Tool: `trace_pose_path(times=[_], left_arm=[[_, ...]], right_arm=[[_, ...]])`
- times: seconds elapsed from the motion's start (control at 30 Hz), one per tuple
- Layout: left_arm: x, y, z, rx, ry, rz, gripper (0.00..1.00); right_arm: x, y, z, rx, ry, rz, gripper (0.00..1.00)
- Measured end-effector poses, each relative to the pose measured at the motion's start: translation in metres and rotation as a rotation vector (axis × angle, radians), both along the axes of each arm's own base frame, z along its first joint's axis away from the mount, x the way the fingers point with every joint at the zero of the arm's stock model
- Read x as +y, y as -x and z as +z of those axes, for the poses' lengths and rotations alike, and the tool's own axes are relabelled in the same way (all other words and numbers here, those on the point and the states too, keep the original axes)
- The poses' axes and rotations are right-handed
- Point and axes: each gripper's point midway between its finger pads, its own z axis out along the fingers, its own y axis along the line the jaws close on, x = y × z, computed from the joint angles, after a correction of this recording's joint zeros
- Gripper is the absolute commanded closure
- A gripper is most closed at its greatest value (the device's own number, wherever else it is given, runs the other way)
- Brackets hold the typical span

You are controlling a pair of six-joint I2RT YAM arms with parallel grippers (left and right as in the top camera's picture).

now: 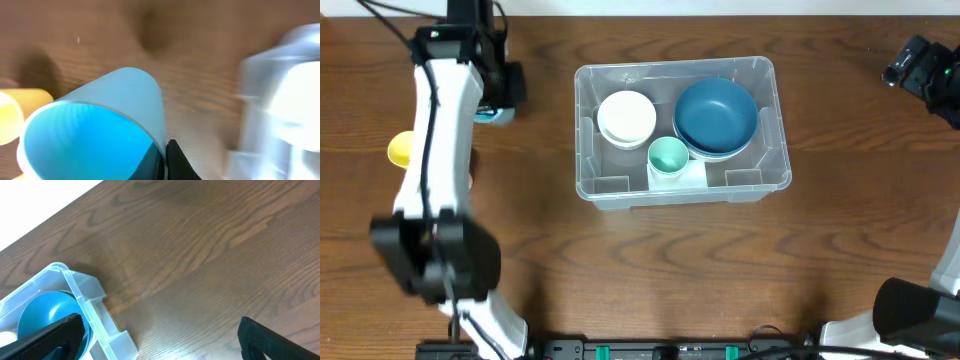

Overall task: Pack container
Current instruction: 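Carry the blue cup into the container and stack it on the green cup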

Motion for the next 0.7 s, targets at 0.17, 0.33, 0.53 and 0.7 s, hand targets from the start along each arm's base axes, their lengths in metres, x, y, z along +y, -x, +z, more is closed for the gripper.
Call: trace_pose_path(times=[0.17, 0.33, 0.53, 0.7], left_arm=[[-0.053, 0.023, 0.058, -0.137, 0.016, -0.116, 0.94], [-0.137, 0.051, 0.077, -0.178, 0.039, -0.34, 0.94], [-0.222, 0.088, 0.067, -0.147, 0.031, -0.621, 0.94], [-0.256, 0.102, 0.045, -0.091, 0.01, -0.734, 0.94]], right_arm=[[0.0, 0.0, 0.0, 0.0, 0.0, 0.0, 0.01], [0.0, 0.0, 0.0, 0.0, 0.0, 0.0, 0.01], [0.0, 0.0, 0.0, 0.0, 0.0, 0.0, 0.01], [0.0, 0.0, 0.0, 0.0, 0.0, 0.0, 0.01]])
